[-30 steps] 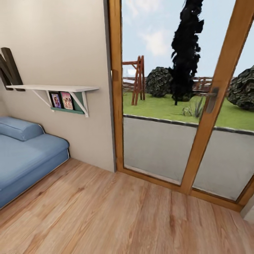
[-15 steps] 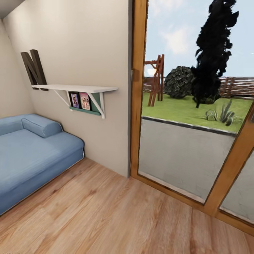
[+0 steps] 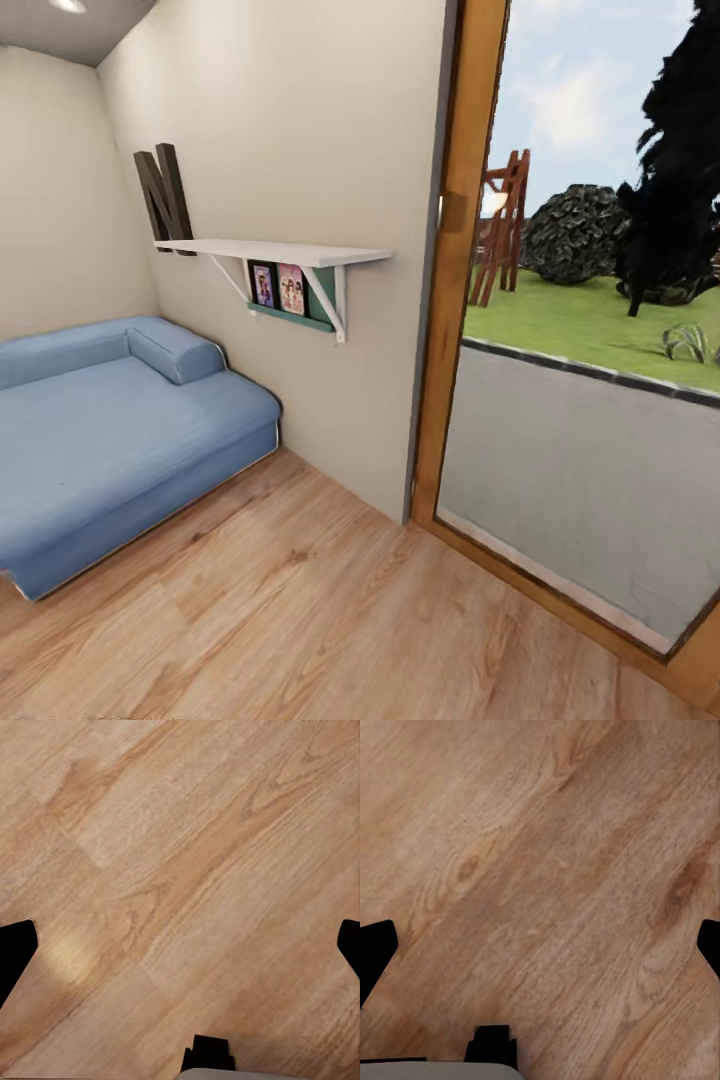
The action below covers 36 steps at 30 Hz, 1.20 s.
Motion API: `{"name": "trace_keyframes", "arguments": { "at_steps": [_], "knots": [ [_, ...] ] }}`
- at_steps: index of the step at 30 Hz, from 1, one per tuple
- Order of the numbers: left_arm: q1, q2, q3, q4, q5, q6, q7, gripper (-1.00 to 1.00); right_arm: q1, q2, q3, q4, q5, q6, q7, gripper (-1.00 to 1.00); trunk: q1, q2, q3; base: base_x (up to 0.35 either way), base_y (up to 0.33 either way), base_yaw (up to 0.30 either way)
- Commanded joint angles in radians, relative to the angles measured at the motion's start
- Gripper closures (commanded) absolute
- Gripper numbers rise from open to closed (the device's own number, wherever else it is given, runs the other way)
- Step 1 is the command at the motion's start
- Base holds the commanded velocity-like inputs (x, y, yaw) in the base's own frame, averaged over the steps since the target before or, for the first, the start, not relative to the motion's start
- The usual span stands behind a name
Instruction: Turn on the radio receiver that's on the table in the living room.
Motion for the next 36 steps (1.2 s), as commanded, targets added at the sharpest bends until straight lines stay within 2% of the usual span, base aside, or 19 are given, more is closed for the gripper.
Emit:
{"name": "trace_keyframes", "arguments": {
  "at_steps": [1, 36],
  "knots": [
    [0.0, -0.001, 0.0, 0.0, 0.0, 0.0, 0.0, -1.0, 0.0, 0.0, 0.0, 0.0, 0.0, 0.0, 0.0, -1.0, 0.0, 0.0, 0.0, 0.076, 0.017, 0.295],
    [0.0, -0.005, 0.0, 0.0, 0.0, -0.001, 0.001, -1.0, 0.0, 0.0, 0.0, 0.0, 0.0, 0.0, 0.0, -1.0, 0.0, 0.0, 0.0, 0.004, 0.001, 0.295]
  ]
}}
